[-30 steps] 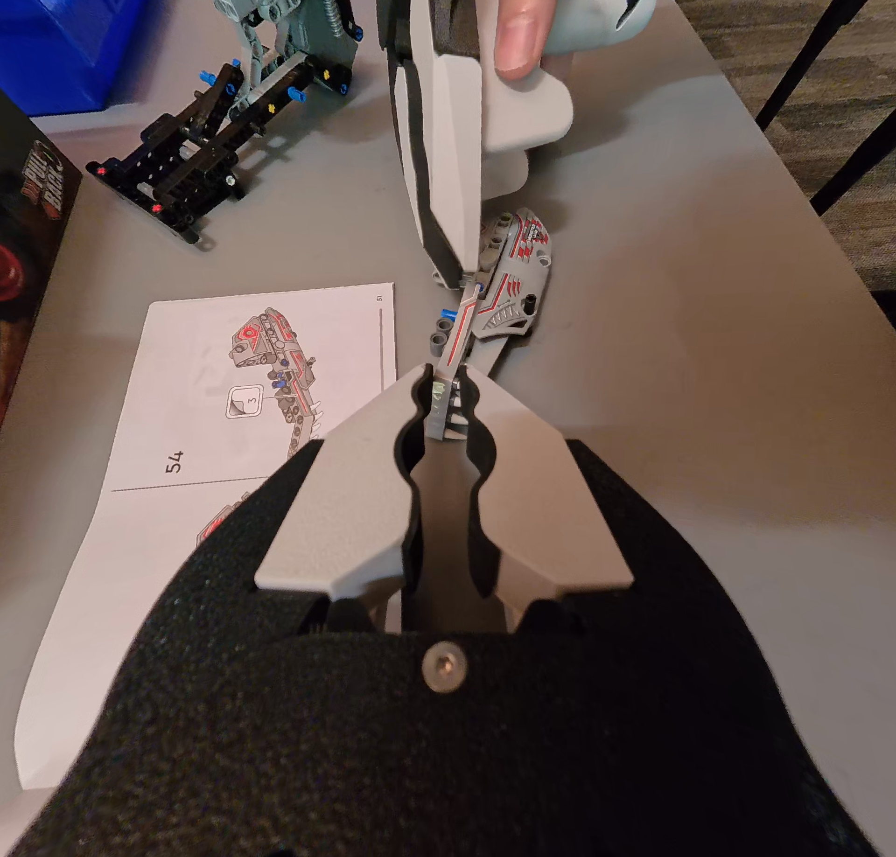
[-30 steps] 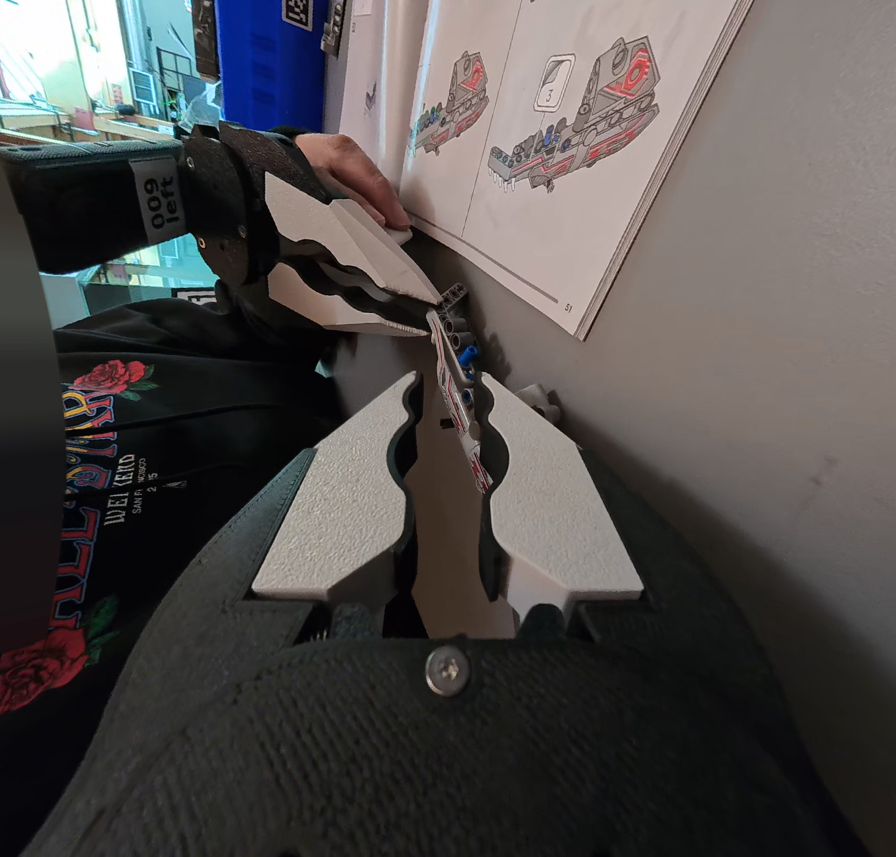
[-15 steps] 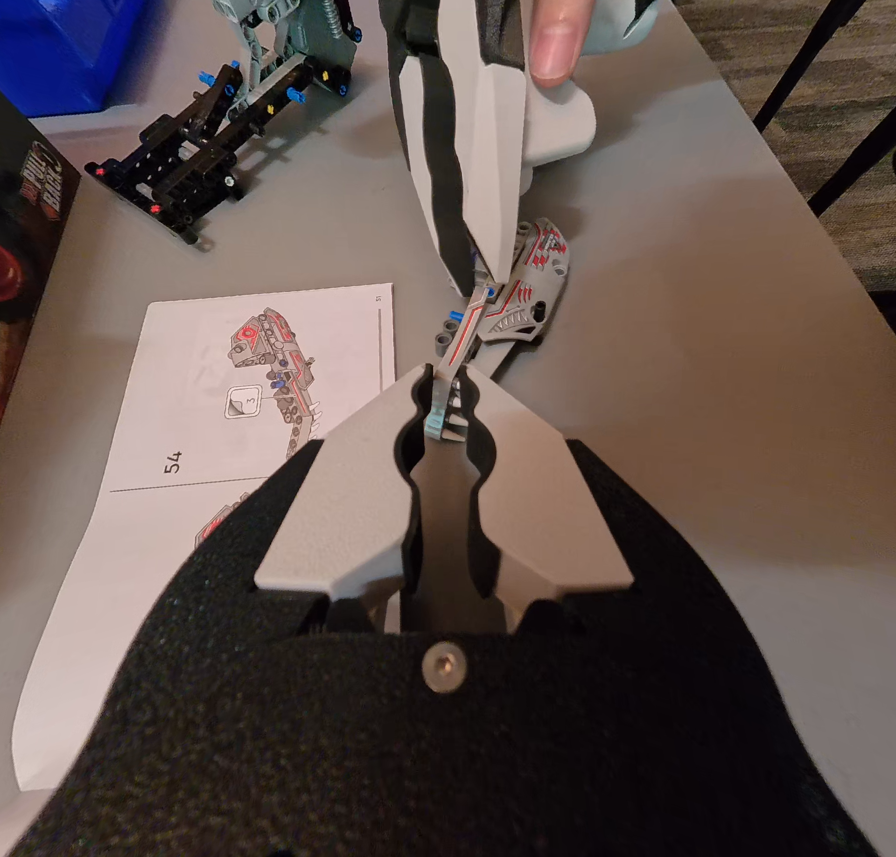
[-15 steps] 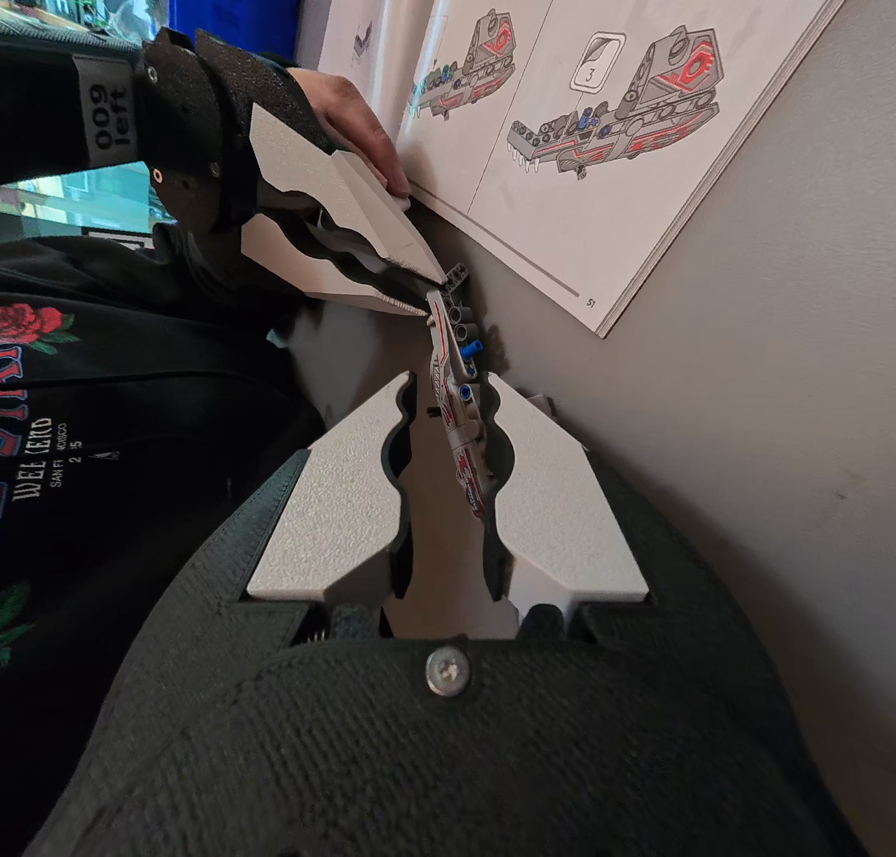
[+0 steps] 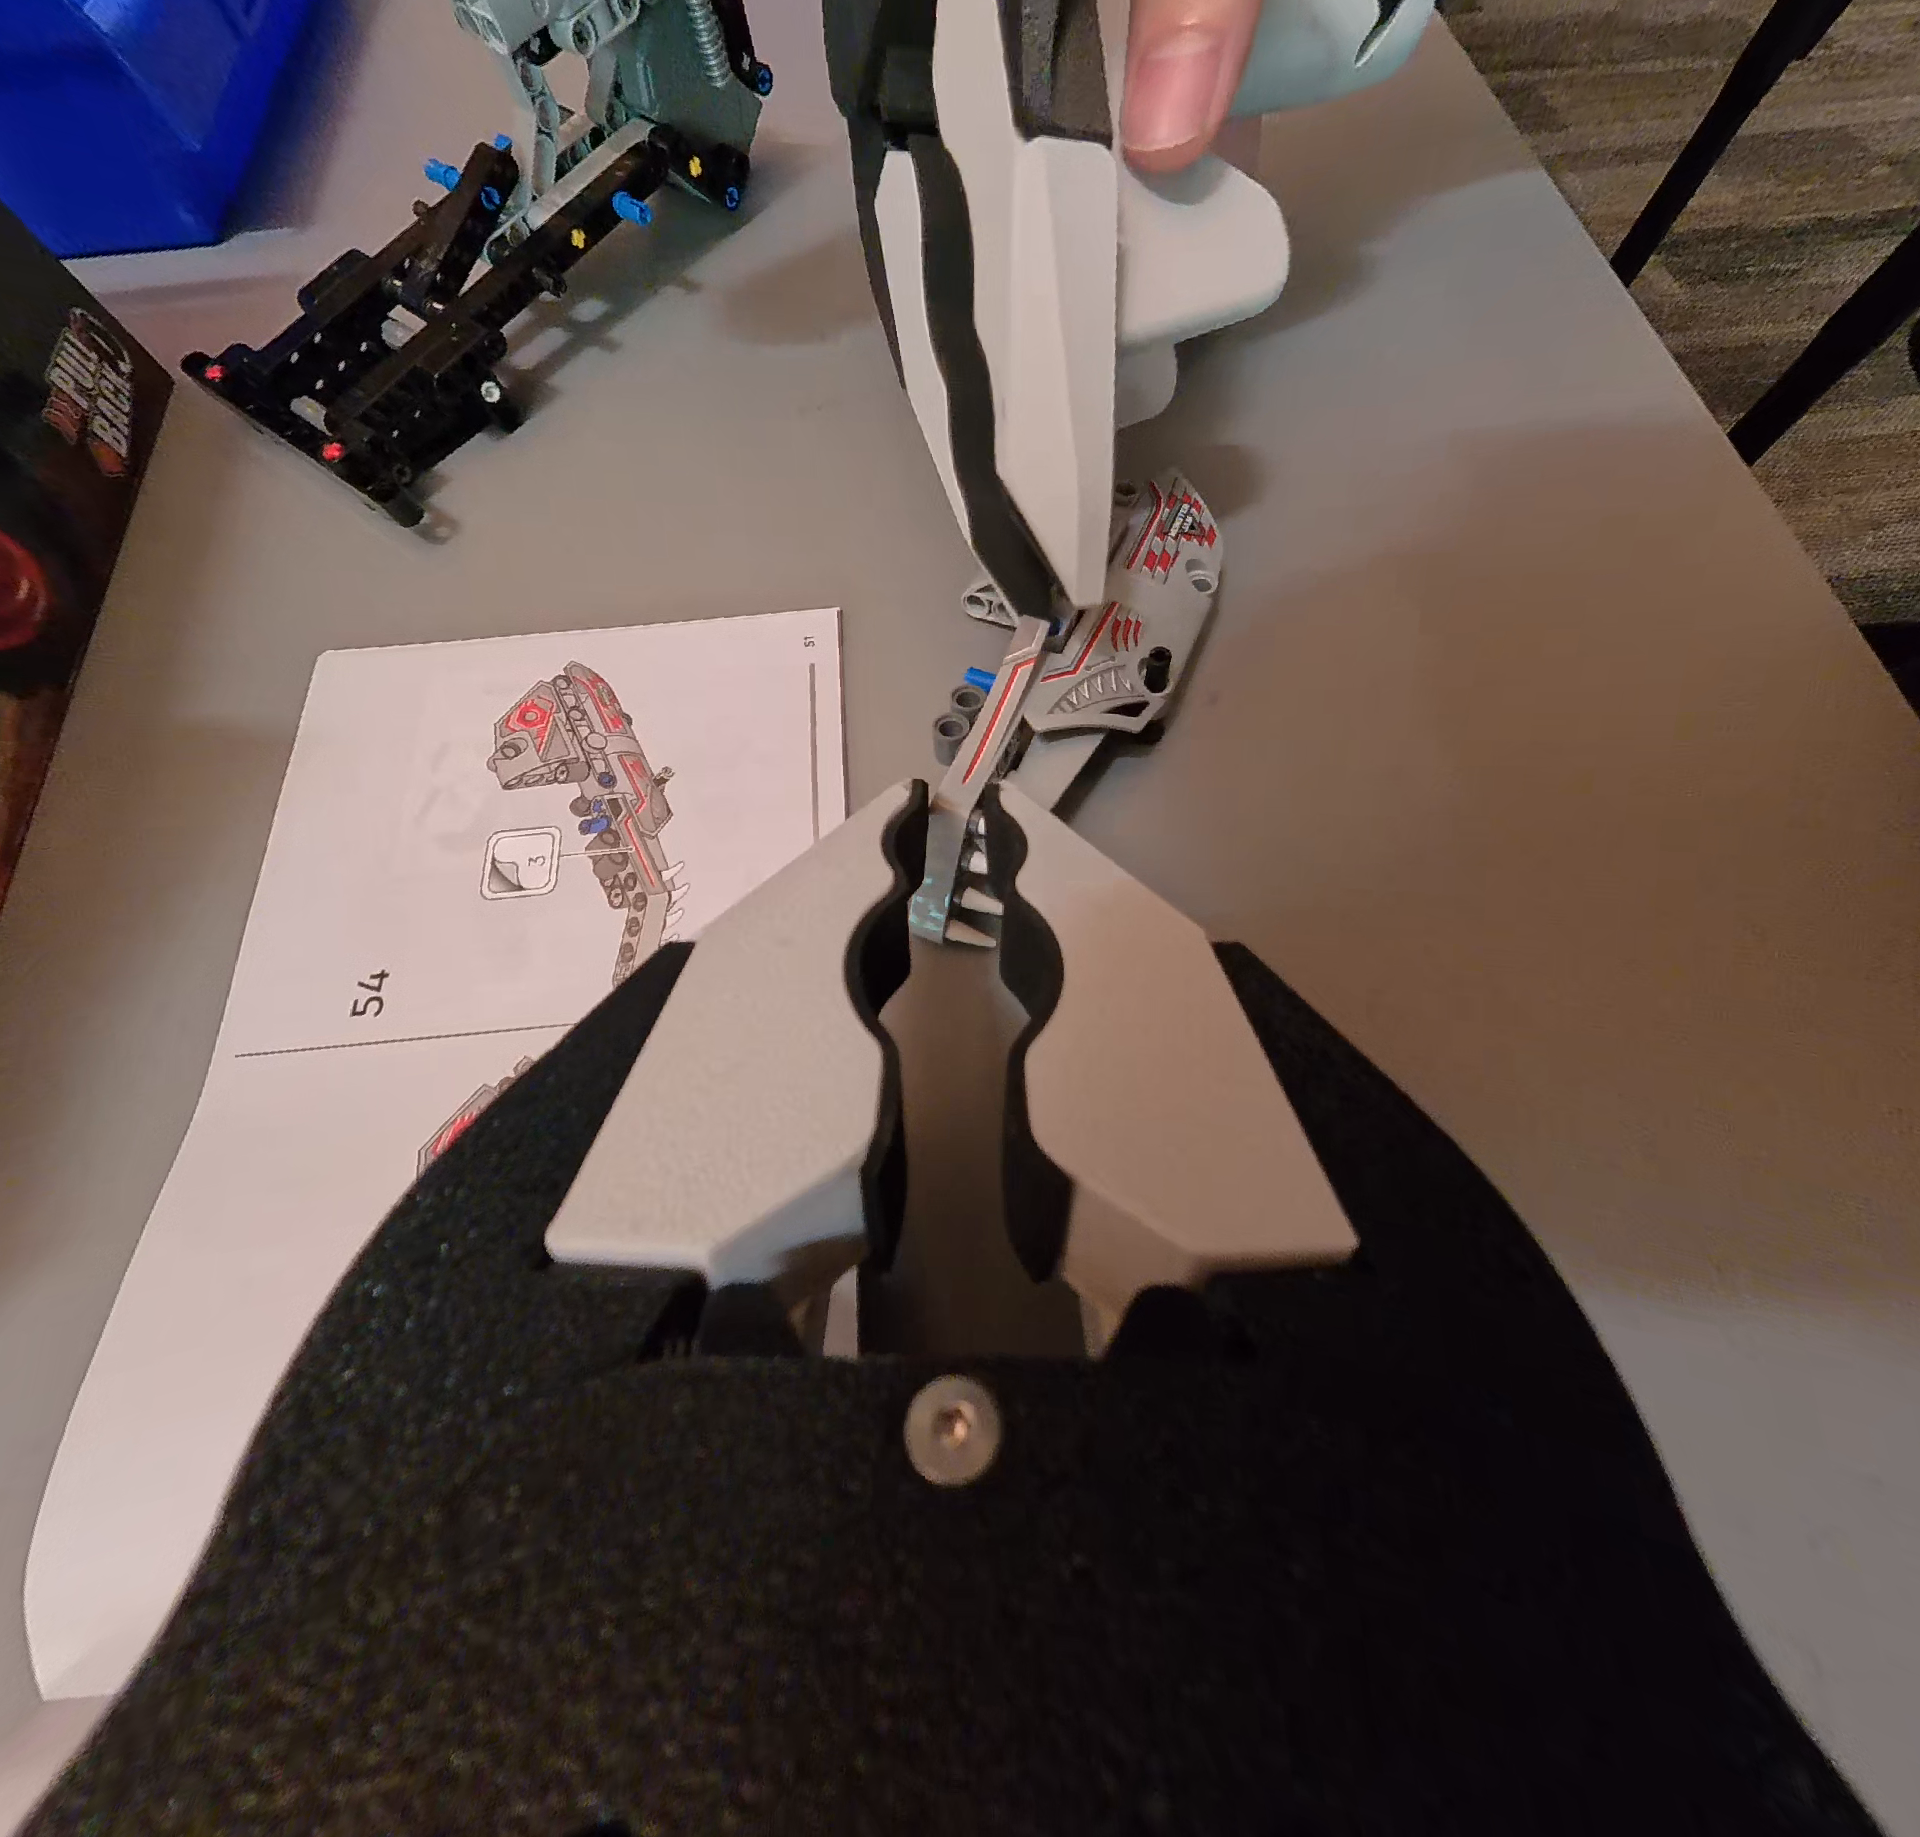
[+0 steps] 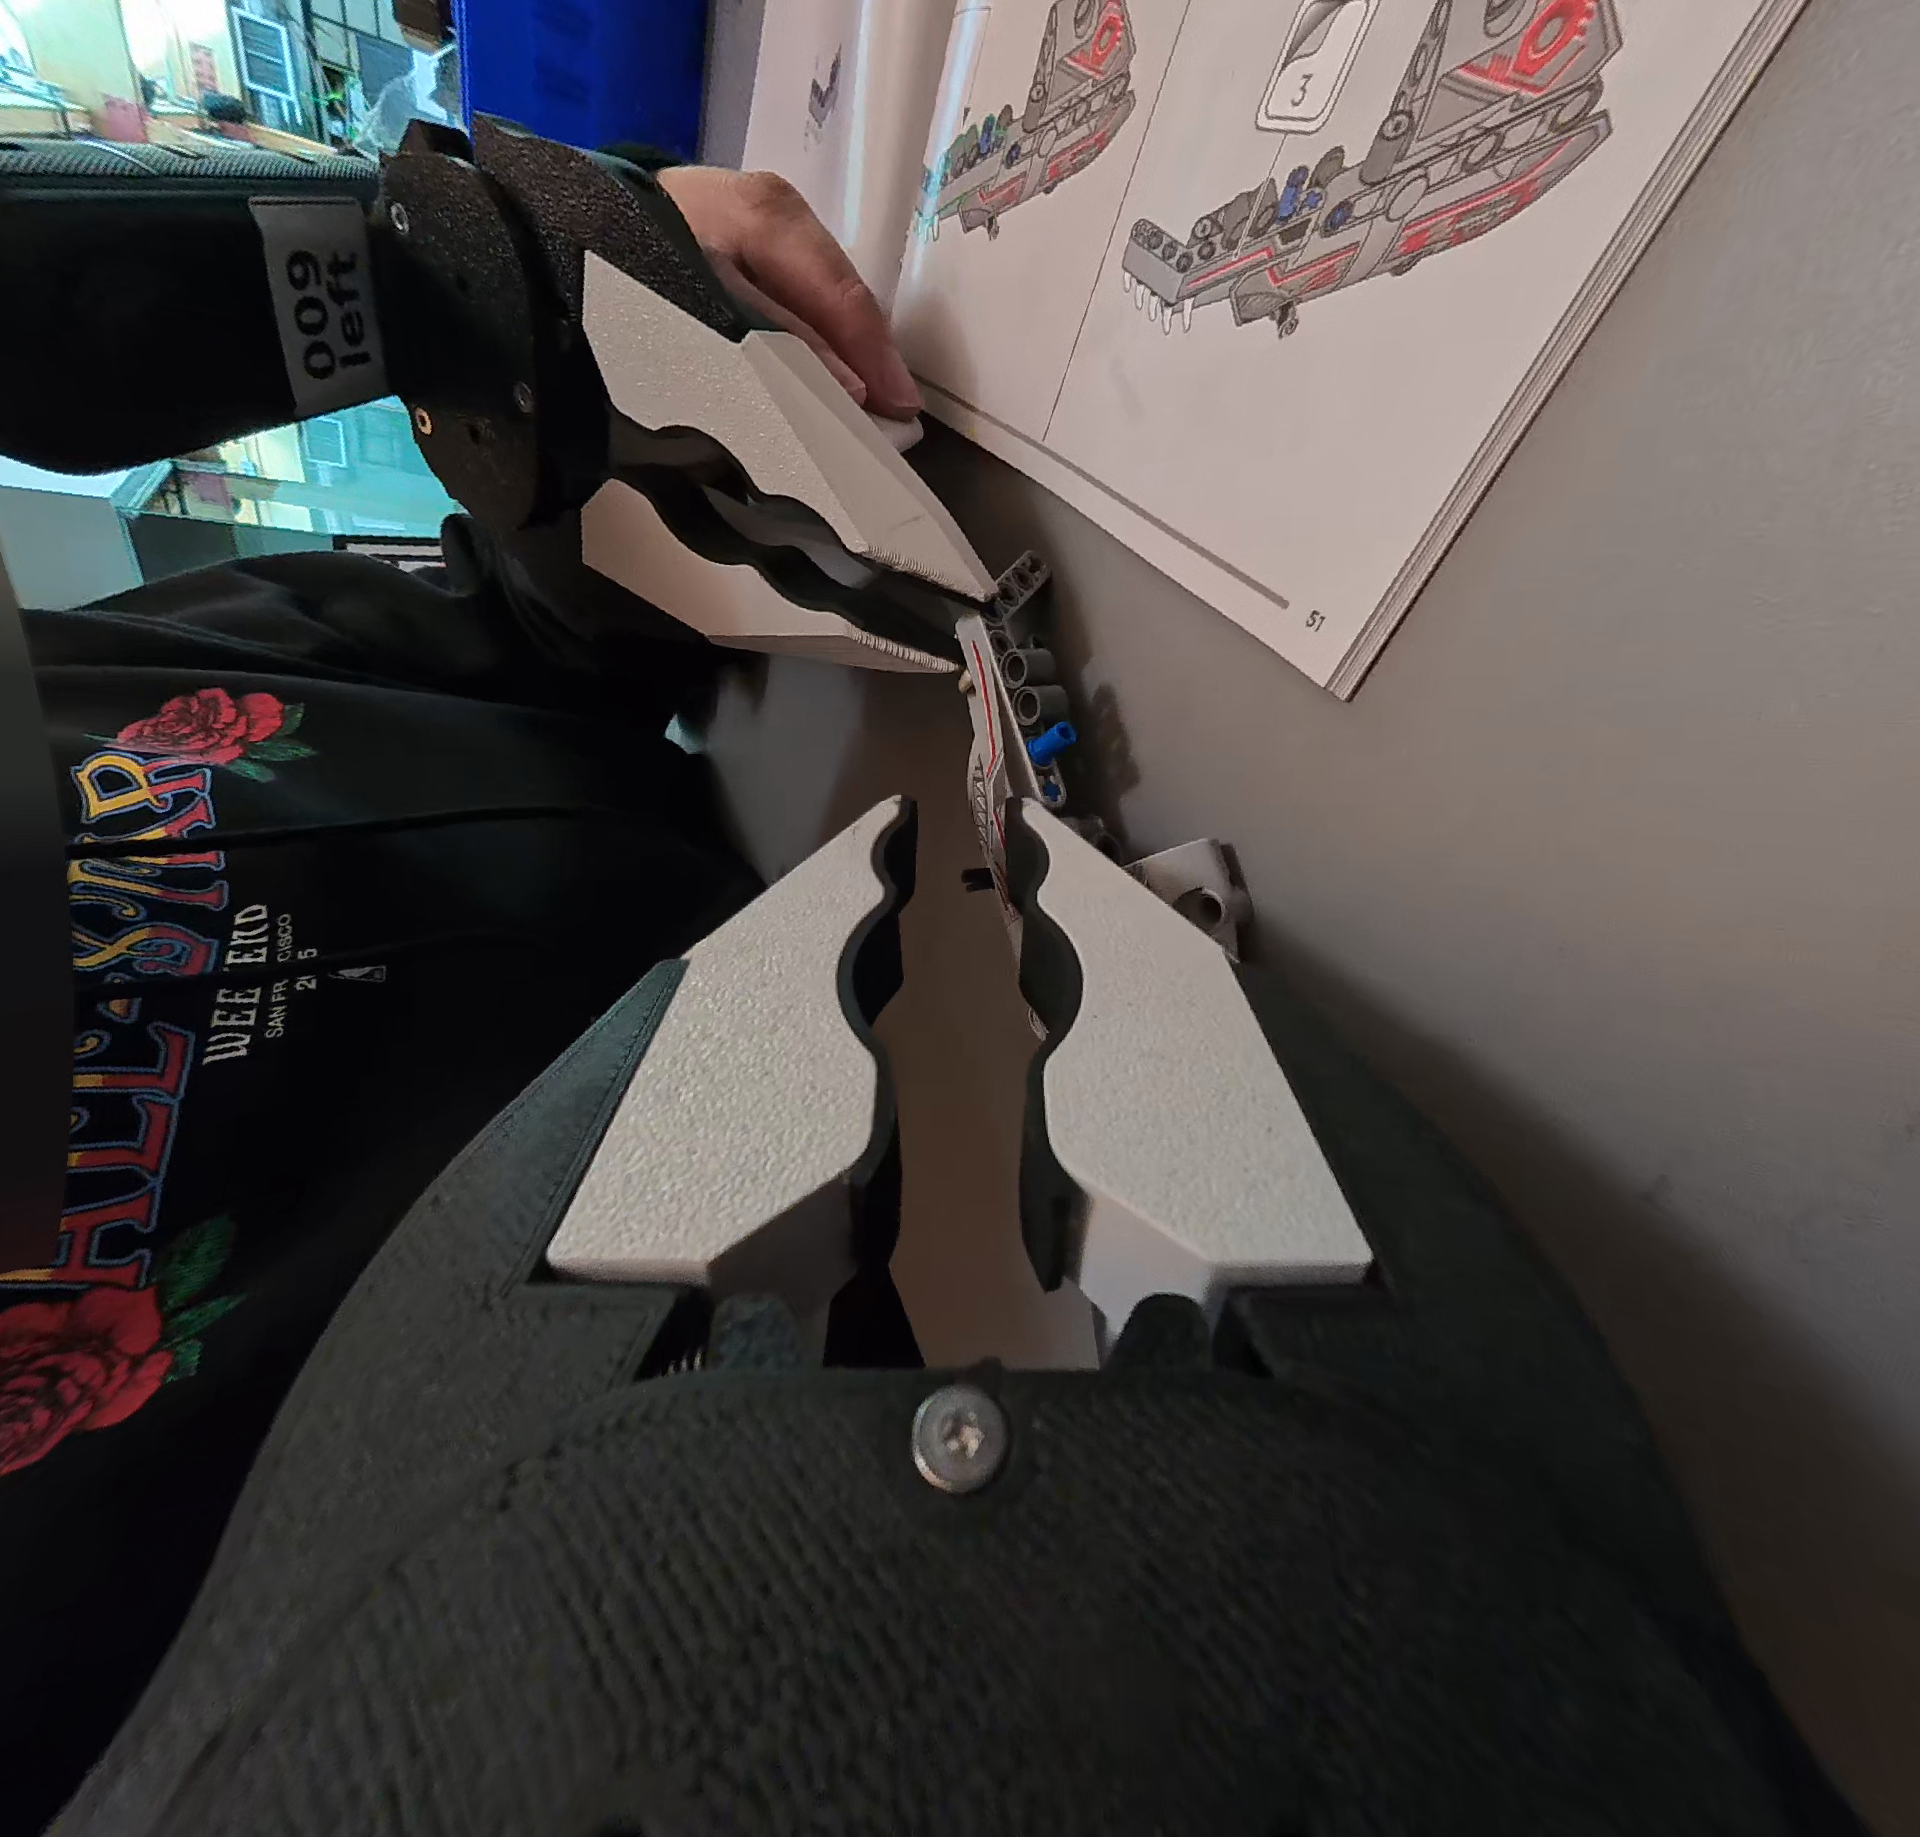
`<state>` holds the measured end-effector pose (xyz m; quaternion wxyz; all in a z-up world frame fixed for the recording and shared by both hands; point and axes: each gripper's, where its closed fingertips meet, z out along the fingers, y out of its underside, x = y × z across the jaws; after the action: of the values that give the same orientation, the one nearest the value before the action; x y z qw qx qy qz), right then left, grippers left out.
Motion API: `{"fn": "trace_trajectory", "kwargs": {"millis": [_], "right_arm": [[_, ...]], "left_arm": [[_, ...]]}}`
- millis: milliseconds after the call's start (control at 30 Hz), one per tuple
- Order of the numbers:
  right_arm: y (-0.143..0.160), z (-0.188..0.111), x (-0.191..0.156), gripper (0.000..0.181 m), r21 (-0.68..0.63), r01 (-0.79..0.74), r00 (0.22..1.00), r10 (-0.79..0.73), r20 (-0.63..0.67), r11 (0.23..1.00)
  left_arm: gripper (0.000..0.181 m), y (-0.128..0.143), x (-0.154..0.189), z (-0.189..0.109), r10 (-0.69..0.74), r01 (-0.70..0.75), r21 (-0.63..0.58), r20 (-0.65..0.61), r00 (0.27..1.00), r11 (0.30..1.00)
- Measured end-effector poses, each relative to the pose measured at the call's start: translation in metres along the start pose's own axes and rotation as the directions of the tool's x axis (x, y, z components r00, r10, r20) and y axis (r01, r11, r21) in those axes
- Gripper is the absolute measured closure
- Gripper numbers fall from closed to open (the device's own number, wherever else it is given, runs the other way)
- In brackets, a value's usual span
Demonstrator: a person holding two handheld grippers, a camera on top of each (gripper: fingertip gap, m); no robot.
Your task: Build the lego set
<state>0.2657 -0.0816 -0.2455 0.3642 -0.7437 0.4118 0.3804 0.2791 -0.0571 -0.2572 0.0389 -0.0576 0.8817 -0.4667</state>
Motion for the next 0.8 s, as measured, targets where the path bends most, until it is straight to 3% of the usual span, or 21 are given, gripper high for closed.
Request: {"fn": "trace_trajectory", "kwargs": {"millis": [400, 800], "right_arm": [[-0.003, 0.0, 0.002, 0.181, 0.006, -0.039, 0.999, 0.038, 0.012, 0.999], [-0.004, 0.002, -0.009, 0.181, 0.022, -0.036, 0.995, 0.034, 0.093, 0.999]], "left_arm": [[0.173, 0.0, 0.0, 0.0, 0.002, -0.002, 0.0, 0.0, 1.0, 1.0], [0.173, 0.0, 0.0, 0.0, 0.004, -0.004, 0.0, 0.001, 1.0, 1.0]]}}
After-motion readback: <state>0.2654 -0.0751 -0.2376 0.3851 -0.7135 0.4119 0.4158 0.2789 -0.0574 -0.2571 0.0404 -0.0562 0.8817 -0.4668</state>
